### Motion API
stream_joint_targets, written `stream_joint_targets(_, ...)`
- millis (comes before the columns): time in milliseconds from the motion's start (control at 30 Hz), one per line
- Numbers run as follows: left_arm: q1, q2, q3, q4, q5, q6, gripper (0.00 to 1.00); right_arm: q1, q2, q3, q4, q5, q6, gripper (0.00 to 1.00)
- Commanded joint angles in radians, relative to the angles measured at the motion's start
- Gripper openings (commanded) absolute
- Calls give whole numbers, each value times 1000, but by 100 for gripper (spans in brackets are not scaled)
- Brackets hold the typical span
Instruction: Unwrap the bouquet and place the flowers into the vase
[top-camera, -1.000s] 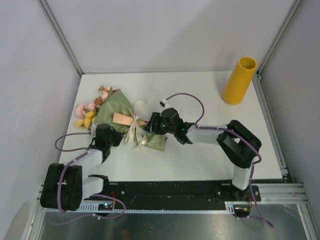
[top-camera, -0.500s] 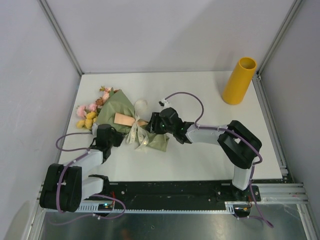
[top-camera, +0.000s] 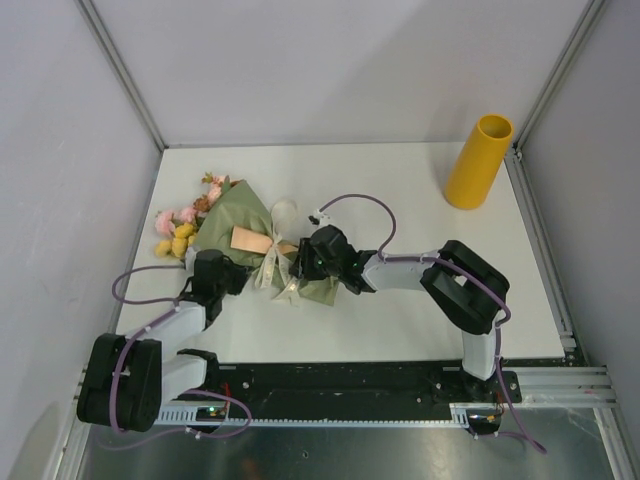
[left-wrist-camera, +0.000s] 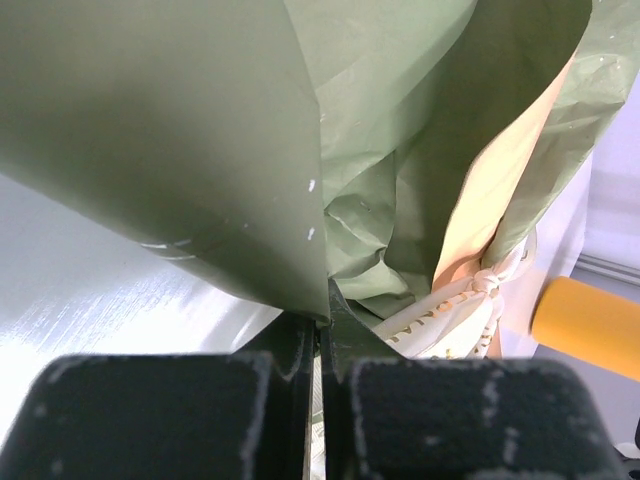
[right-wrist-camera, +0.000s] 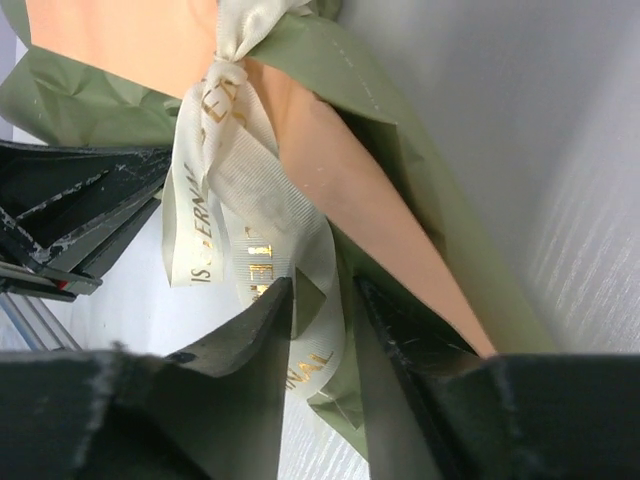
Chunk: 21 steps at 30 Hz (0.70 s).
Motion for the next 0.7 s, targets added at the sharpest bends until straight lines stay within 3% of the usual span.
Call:
stream_joint_targets(0,-9,-25,-19,-2,-6,-15,0,-3,1,43,-23,58,-11,28)
stream_joint_targets(167,-9,-28,-29,-7,-18,-16,0,-15,-48,43,-47,118,-57,2)
stream_joint_targets(667,-9,-61,-45,-72,-83,-3,0,-124,-189,43,-61,76,-131,0)
